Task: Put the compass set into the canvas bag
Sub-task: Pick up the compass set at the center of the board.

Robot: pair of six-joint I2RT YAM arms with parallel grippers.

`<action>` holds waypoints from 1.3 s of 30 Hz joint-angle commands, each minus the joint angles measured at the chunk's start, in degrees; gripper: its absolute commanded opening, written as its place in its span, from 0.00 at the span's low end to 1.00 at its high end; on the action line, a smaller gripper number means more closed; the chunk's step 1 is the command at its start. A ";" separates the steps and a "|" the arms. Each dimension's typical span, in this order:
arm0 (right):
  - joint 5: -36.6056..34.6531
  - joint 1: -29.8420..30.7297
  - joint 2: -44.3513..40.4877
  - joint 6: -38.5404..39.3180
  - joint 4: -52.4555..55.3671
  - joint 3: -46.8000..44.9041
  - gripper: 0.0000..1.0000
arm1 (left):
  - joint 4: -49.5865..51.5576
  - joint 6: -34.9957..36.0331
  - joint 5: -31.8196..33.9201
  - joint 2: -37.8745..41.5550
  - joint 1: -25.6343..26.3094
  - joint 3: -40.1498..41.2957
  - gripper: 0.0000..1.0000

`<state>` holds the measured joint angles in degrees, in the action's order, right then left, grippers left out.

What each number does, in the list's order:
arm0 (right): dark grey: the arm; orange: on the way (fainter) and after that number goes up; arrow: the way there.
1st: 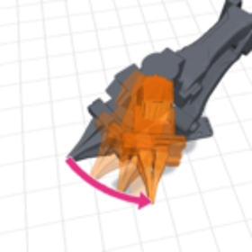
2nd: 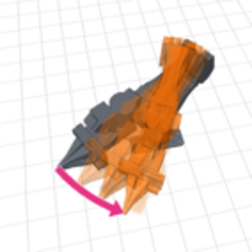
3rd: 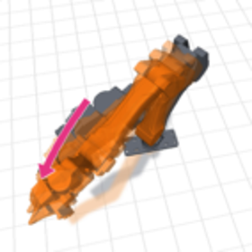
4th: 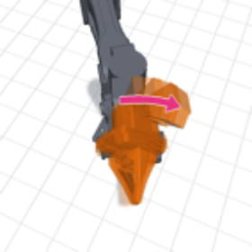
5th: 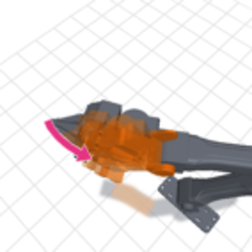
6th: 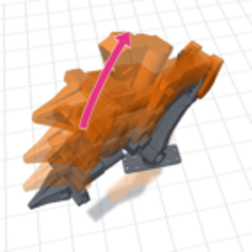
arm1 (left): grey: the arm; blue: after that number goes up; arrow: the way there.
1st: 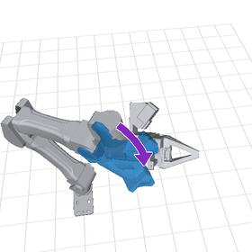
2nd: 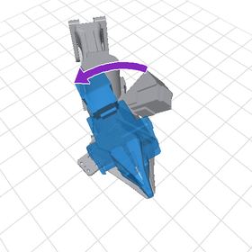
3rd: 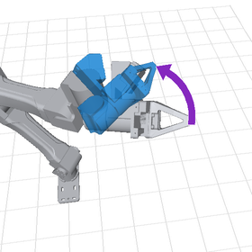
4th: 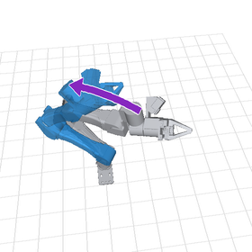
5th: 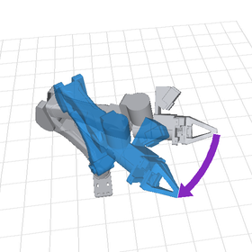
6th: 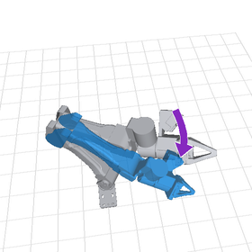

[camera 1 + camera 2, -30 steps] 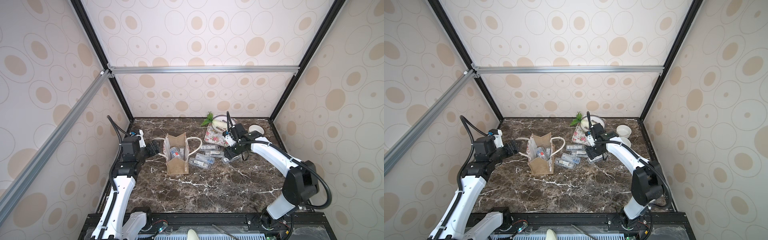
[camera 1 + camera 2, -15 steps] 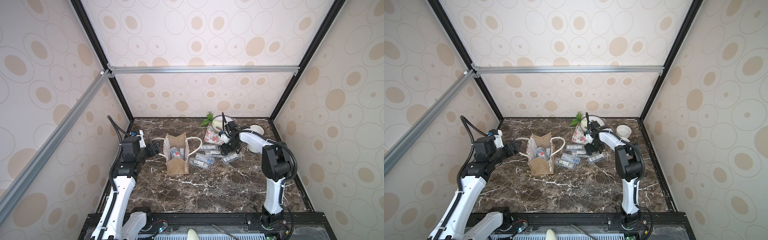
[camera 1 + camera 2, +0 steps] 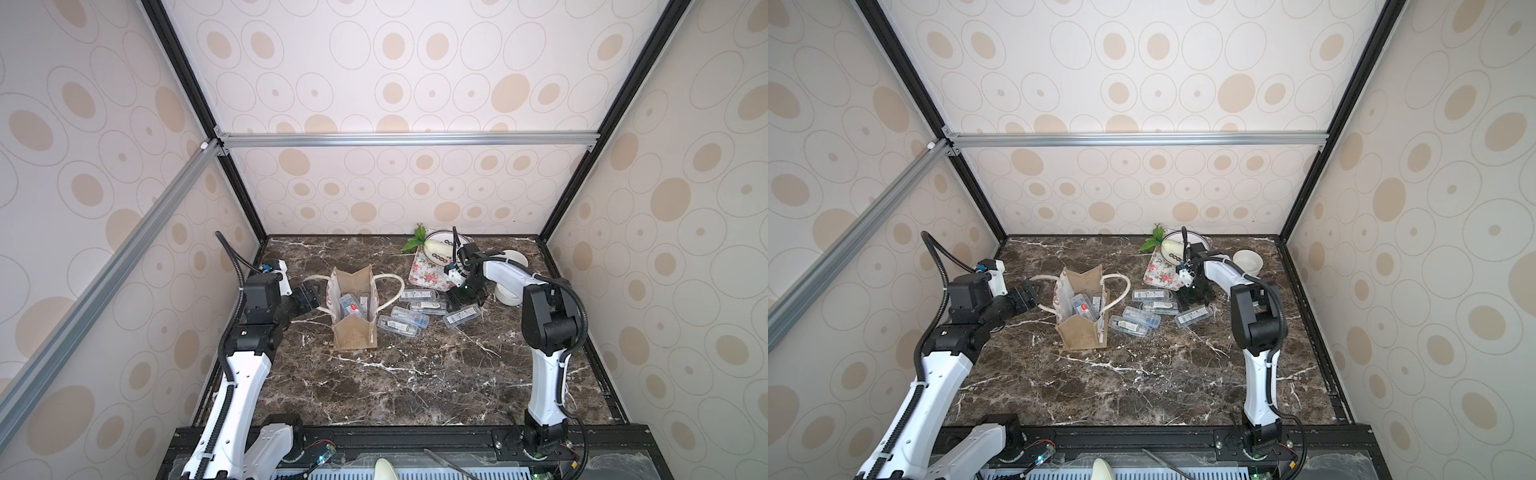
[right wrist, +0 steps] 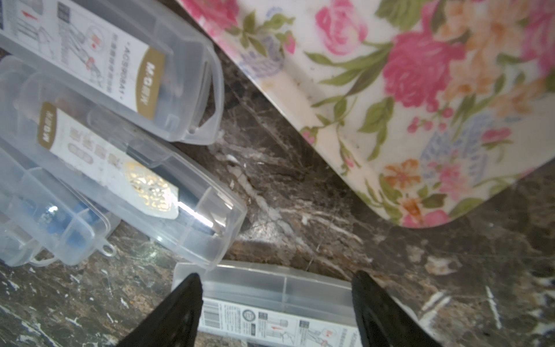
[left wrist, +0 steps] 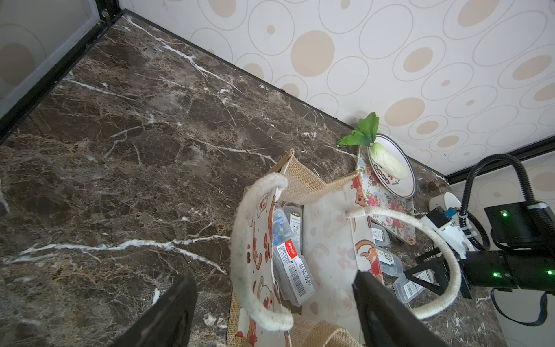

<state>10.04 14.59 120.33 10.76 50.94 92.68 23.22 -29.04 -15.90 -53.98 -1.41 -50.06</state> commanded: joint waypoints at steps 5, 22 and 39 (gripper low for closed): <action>1.01 -0.79 -1.54 -1.43 2.06 -2.19 0.83 | 0.16 0.47 0.26 -0.06 0.41 -1.01 0.83; 3.06 -0.45 -12.86 -4.81 -2.28 -17.49 0.85 | -1.01 0.65 -1.40 -0.96 0.36 -1.79 0.84; -3.10 1.10 -14.98 -1.69 -2.51 -16.47 0.85 | -1.07 0.03 -1.68 -0.12 0.46 -1.26 0.84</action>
<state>8.51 15.40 105.73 7.16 47.18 73.91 22.79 -29.04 -17.06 -54.94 -1.37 -50.06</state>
